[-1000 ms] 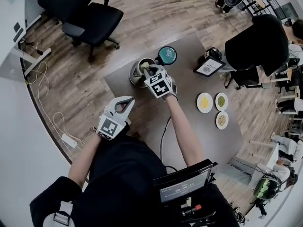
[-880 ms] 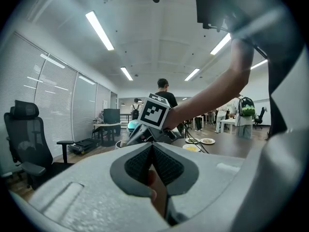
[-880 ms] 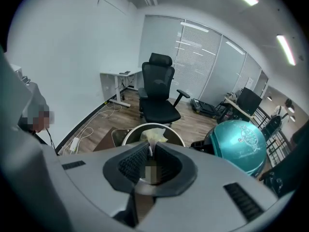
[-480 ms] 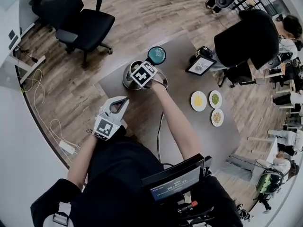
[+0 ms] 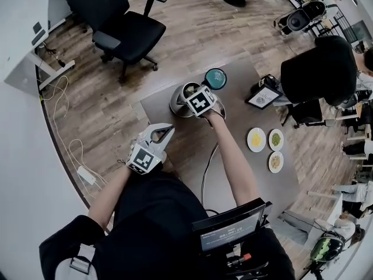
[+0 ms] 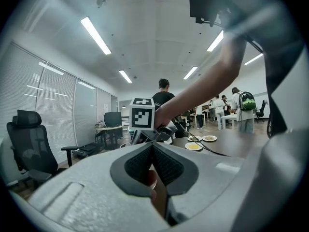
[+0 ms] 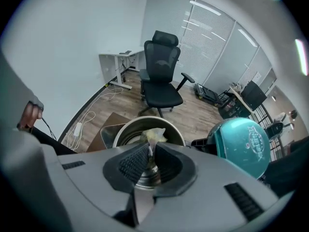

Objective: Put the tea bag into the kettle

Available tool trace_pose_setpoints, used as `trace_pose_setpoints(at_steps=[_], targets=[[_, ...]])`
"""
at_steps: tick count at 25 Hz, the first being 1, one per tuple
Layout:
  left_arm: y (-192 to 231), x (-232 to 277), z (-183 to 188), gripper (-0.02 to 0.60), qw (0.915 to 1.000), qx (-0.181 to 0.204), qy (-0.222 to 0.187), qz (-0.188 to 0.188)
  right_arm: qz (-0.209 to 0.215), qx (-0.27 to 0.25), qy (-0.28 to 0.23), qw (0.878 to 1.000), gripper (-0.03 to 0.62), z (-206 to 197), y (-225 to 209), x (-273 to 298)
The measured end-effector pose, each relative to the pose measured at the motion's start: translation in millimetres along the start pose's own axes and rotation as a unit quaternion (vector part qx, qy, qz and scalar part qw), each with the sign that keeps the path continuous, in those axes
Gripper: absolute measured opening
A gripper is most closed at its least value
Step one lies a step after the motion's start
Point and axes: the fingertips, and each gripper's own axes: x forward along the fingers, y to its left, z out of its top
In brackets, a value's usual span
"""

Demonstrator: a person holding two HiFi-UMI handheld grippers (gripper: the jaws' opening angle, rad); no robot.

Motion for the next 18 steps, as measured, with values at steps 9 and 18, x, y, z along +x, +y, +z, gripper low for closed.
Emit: trace_pose_setpoints(at_steps=[9, 18], targets=[[-1, -10, -3, 0.003, 1.0000, -0.002, 0.004, -0.001, 0.017, 0.027, -0.050, 0.998, 0.054, 10, 10, -6], [-10, 0, -4, 0.003, 0.9998, 0.002, 0.011, -0.017, 0.025, 0.059, -0.076, 0.995, 0.092, 9, 10, -16]])
